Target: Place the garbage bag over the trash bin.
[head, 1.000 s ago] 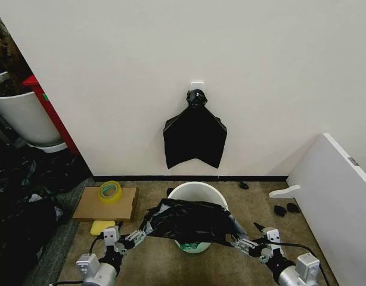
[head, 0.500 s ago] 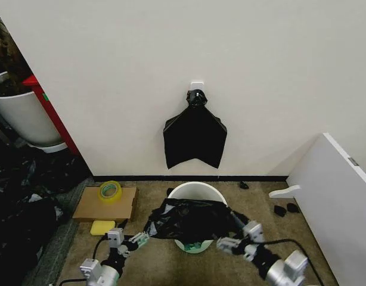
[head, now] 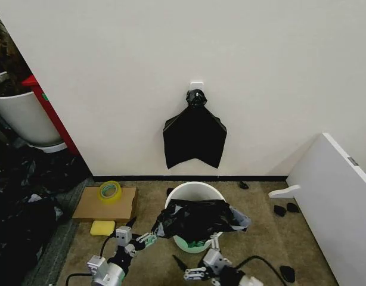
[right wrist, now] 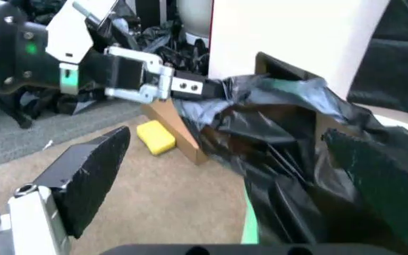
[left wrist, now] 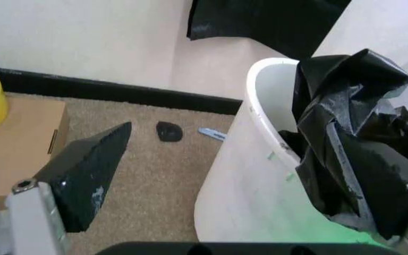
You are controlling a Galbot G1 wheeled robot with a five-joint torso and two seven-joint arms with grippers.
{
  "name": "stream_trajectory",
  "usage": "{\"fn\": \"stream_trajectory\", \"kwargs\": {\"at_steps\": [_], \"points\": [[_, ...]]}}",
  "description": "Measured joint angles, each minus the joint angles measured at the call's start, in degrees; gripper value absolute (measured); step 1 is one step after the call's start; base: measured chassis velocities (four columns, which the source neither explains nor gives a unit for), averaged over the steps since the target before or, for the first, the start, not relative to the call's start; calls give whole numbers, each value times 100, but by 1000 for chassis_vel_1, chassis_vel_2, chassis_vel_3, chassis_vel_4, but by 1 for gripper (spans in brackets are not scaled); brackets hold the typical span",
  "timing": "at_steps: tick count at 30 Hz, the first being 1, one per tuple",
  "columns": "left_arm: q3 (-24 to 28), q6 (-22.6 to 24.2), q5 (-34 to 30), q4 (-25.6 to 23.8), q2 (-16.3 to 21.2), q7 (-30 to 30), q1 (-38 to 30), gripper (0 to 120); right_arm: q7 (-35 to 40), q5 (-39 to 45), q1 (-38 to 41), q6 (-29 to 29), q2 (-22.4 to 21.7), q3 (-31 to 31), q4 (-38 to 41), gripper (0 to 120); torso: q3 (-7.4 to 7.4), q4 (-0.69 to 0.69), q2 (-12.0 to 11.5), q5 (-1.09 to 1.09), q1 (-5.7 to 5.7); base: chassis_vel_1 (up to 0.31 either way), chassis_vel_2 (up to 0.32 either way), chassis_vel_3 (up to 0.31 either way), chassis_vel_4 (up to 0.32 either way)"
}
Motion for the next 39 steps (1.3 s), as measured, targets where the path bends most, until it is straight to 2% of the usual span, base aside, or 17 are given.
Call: {"fn": "stream_trajectory", "kwargs": {"at_steps": [2, 7, 10, 13, 15, 18, 21, 25, 27, 30, 39], "points": [[-16, 8, -3, -19, 0, -4, 25, 100, 32, -17, 117, -6, 66, -112, -86, 98, 0, 0, 0, 1, 0, 0, 0, 0, 0], [-88, 27, -24, -72, 5, -26, 119, 100, 111, -149, 448, -55, 216, -444, -338, 79, 0, 0, 0, 0, 0, 0, 0, 0, 0], [-101, 27, -25, -75, -1, -33, 143, 100, 154, -200, 510, -64, 245, -524, -402, 75, 0, 0, 0, 0, 0, 0, 0, 0, 0], [-113, 29, -29, -100, -24, -44, 194, 100, 227, -316, 626, -80, 329, -653, -523, 59, 0, 0, 0, 0, 0, 0, 0, 0, 0], [-114, 30, -30, -105, -26, -47, 198, 100, 237, -336, 640, -80, 337, -665, -538, 56, 0, 0, 0, 0, -1, 0, 0, 0, 0], [-136, 41, -55, -123, -28, -74, 207, 100, 286, -412, 664, -81, 364, -737, -574, 41, 0, 0, 0, 0, -1, 0, 0, 0, 0], [-147, 47, -77, -127, -27, -84, 207, 100, 296, -435, 652, -81, 367, -750, -574, 36, 0, 0, 0, 0, -1, 0, 0, 0, 0], [-186, 71, -148, -135, -20, -114, 208, 100, 367, -478, 643, -63, 400, -825, -614, 16, 0, 0, 0, 0, -1, 0, 0, 0, 0], [-191, 74, -154, -139, -19, -117, 208, 100, 393, -480, 648, -60, 412, -842, -626, 14, 0, 0, 0, 0, -1, 0, 0, 0, 0], [-205, 83, -174, -168, -17, -122, 220, 100, 507, -481, 687, -68, 459, -876, -682, 0, 0, 0, 0, -2, -1, 0, 0, 0, 0], [-261, 92, -228, -261, 5, -128, 255, 100, 679, -474, 741, -157, 555, -880, -797, 0, 0, 1, 0, -5, -1, 0, 0, 0, 0]]}}
